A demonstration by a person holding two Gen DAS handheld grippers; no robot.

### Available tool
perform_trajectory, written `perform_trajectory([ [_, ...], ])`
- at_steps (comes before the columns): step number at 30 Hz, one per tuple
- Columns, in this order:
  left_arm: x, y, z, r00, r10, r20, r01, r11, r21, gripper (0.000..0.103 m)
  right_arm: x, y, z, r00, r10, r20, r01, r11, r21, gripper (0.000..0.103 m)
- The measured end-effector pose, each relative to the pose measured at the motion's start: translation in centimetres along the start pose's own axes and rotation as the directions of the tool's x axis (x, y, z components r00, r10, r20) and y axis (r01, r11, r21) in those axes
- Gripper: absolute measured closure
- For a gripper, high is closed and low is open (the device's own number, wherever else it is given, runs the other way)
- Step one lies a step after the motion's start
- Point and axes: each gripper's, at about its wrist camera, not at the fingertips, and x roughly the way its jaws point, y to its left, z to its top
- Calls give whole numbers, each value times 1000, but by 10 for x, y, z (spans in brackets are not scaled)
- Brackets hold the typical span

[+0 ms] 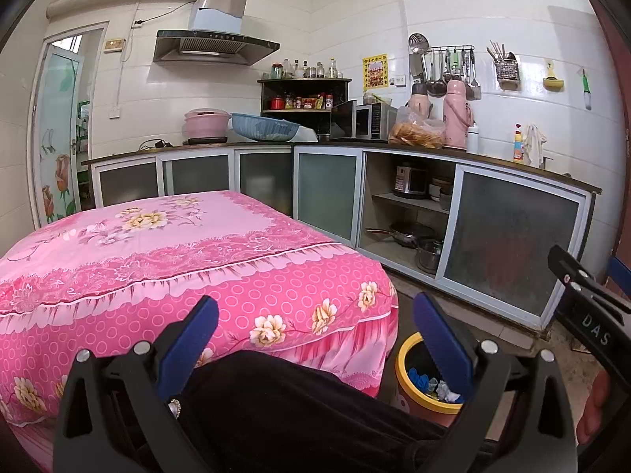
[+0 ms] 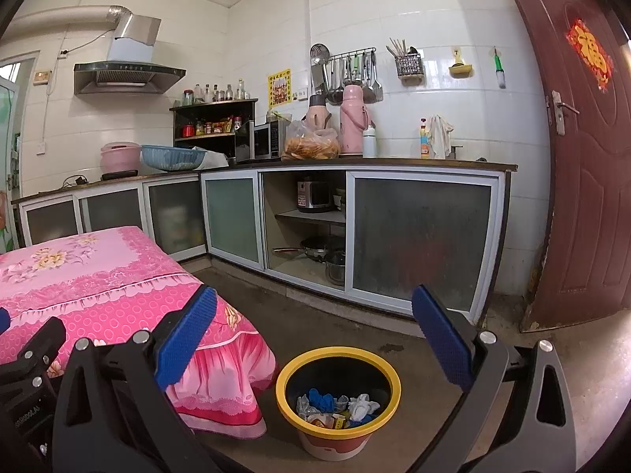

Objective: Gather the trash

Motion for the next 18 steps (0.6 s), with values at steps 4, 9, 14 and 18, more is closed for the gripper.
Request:
perform_trajectory([
  [4,-2,0,0,1000,1,6,-1,1000,-4,8,0,0,0,1000,1,0,-1,1000,-1,8],
  [9,-3,-1,0,1000,-7,6,7,1000,-4,8,0,0,-1,1000,2,3,-2,1000,-3,8],
  [14,-4,-2,0,1000,-15,8,15,1000,-3,8,0,0,-1,1000,2,2,-2,1000,-3,8],
  [18,-6,-4,0,999,-30,15,30,1000,6,8,0,0,-1,1000,2,2,-2,1000,-3,8],
])
